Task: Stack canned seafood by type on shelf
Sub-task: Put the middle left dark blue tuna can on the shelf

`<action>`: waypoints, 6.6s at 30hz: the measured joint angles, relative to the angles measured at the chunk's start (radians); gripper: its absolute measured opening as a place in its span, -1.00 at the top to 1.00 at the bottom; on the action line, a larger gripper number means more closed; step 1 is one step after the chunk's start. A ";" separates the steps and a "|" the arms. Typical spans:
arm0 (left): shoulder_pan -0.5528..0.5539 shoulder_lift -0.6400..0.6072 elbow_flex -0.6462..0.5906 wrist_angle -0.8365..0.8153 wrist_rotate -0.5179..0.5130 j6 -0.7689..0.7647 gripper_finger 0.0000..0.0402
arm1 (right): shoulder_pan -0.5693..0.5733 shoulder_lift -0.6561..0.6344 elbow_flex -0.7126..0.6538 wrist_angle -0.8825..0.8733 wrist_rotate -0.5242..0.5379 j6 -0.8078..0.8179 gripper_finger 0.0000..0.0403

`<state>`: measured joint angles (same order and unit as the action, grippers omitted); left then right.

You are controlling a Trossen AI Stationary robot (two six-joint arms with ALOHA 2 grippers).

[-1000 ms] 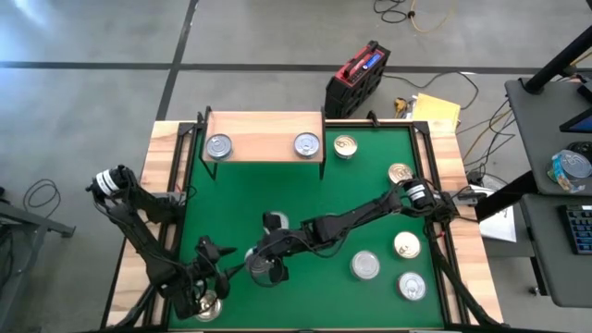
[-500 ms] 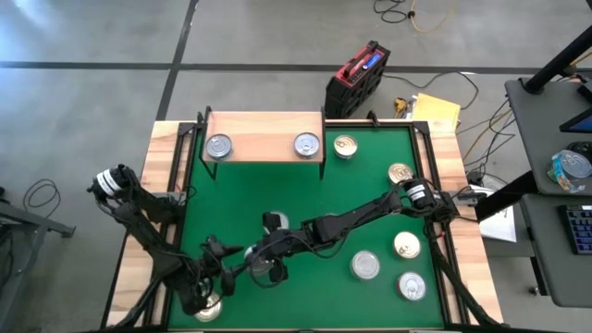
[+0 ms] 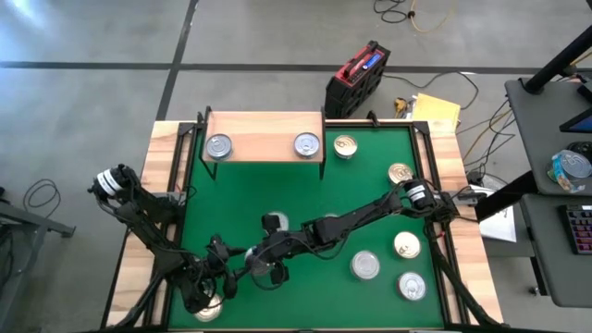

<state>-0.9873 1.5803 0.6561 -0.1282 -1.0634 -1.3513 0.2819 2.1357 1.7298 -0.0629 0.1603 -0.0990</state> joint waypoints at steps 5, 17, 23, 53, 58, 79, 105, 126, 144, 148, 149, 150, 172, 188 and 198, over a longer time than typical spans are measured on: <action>0.004 0.000 -0.080 0.222 -0.001 0.084 -0.31 | 0.004 0.000 0.000 0.017 0.001 -0.012 0.96; 0.009 0.000 -0.218 0.667 -0.002 0.381 -0.20 | 0.008 0.001 0.000 0.042 -0.001 -0.035 0.96; 0.009 0.002 -0.211 0.668 -0.001 0.417 0.09 | 0.008 0.001 0.001 0.046 0.001 -0.046 0.96; 0.010 0.004 -0.198 0.631 -0.006 0.459 0.30 | -0.020 -0.120 -0.065 -0.209 -0.186 0.134 0.28; 0.010 0.004 -0.197 0.624 -0.004 0.473 0.32 | -0.036 -0.120 -0.123 -0.124 -0.162 0.214 -0.15; 0.010 0.004 -0.197 0.614 -0.006 0.480 0.30 | -0.057 -0.029 -0.149 0.105 -0.265 0.211 -0.29; 0.010 -0.124 -0.189 0.610 -0.057 0.752 0.07 | -0.103 -0.174 -0.149 -0.115 -0.280 0.319 0.33; 0.003 -0.204 -0.075 0.569 -0.395 1.465 0.07 | -0.463 -0.413 -0.138 -0.317 -0.488 0.695 0.33; 0.002 -0.204 -0.080 0.569 -0.509 1.626 0.07 | -0.656 -0.271 0.160 -0.324 -0.534 0.676 0.33; -0.009 -0.205 -0.080 0.572 -0.509 1.654 0.07 | -0.672 -0.200 0.267 -0.414 -0.541 0.647 0.33; -0.013 -0.206 -0.078 0.572 -0.509 1.658 0.07 | -0.675 -0.183 0.290 -0.436 -0.547 0.638 0.33; -0.016 -0.207 -0.070 0.572 -0.509 1.662 0.07 | -0.678 -0.166 0.310 -0.455 -0.555 0.637 0.33; -0.149 -0.208 0.088 0.566 -0.384 1.767 0.07 | -0.741 -0.012 0.483 -0.591 -0.641 0.639 0.33; -0.143 -0.208 0.035 0.569 -0.438 1.671 0.07 | -0.756 -0.007 0.474 -0.607 -0.639 0.680 0.33; -0.143 -0.208 0.035 0.550 -0.509 1.675 0.07 | -0.756 -0.007 0.449 -0.620 -0.613 0.652 0.33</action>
<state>-1.1305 1.3727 0.6914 0.4213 -1.5719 0.3233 -0.4740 2.1288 2.1784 -0.6827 -0.4526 0.5530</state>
